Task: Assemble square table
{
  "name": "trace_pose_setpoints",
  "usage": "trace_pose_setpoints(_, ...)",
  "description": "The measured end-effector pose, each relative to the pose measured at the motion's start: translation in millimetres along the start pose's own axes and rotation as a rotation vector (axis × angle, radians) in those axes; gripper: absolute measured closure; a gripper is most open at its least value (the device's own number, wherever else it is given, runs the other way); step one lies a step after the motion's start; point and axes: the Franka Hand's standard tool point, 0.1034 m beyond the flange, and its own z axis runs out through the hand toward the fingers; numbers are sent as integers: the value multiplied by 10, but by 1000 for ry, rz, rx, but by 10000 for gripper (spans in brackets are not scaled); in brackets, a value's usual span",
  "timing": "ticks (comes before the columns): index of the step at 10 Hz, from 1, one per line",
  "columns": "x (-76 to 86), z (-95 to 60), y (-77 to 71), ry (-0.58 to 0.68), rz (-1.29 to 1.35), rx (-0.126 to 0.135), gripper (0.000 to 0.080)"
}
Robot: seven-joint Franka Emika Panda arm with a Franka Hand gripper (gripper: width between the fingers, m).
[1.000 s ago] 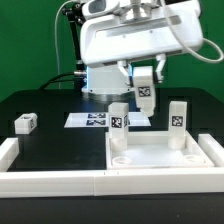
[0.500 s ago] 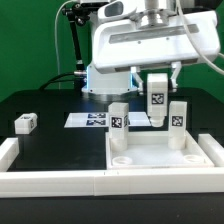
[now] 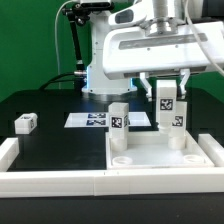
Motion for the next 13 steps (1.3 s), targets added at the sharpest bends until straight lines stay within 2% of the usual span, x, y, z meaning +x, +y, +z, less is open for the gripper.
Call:
trace_pose_setpoints(2, 71, 90, -136, 10, -9, 13, 506)
trace_pose_setpoints(5, 105, 281, -435, 25, -39, 36, 506)
trace_pose_setpoints(8, 98, 296, -386, 39, -38, 26, 506)
trace_pose_setpoints(9, 57, 318, -397, 15, -38, 32, 506)
trace_pose_setpoints(10, 97, 310, -373, 46, -44, 23, 506)
trace_pose_setpoints(11, 32, 387, -341, 42, -64, 19, 506)
trace_pose_setpoints(12, 58, 414, -373, 9, -59, 32, 506)
trace_pose_setpoints(13, 120, 416, -376, 19, -56, 34, 506)
